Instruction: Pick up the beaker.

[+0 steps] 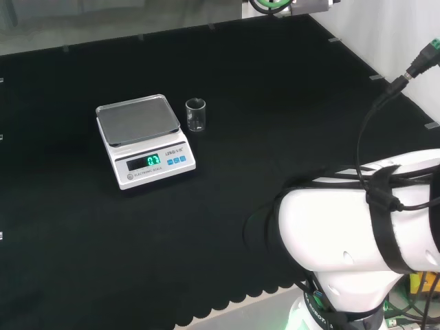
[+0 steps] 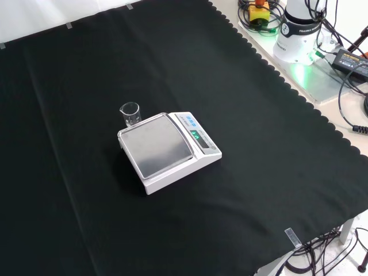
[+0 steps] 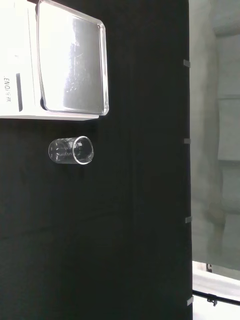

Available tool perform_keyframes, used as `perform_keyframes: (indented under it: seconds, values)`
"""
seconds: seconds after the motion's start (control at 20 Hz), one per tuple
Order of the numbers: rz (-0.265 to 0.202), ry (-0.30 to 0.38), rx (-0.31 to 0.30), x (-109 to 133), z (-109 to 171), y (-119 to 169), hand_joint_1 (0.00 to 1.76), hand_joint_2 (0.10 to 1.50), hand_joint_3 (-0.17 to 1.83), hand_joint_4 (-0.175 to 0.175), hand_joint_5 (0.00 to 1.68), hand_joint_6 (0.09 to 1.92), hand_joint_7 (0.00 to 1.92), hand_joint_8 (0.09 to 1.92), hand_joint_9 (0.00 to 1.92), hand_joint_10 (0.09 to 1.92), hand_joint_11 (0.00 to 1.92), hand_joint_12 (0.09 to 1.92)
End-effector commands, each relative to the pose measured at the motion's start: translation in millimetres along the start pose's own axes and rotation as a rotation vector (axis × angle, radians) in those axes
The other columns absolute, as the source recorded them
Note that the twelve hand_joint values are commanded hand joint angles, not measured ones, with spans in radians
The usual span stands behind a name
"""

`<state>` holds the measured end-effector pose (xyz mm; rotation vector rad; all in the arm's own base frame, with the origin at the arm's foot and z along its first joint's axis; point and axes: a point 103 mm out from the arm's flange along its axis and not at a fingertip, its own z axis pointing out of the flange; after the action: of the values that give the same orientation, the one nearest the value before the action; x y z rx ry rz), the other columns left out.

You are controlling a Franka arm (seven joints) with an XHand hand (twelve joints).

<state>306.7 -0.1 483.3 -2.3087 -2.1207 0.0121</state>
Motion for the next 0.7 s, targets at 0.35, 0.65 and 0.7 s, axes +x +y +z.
perform_keyframes:
  seconds: [0.35, 0.65, 0.7]
  values:
    - [-0.02, -0.012, -0.004, 24.6, 4.9, 13.1, 0.37, 0.82, 0.28, -0.003, 0.0, 0.09, 0.0, 0.09, 0.0, 0.09, 0.0, 1.19]
    - [-0.065, 0.008, 0.024, 43.5, 16.6, 34.9, 0.37, 0.83, 0.25, -0.007, 0.0, 0.09, 0.01, 0.09, 0.0, 0.09, 0.0, 1.2]
    - [-0.075, 0.01, 0.031, 43.4, 19.4, 40.1, 0.37, 0.83, 0.24, -0.008, 0.0, 0.09, 0.01, 0.09, 0.01, 0.09, 0.0, 1.21]
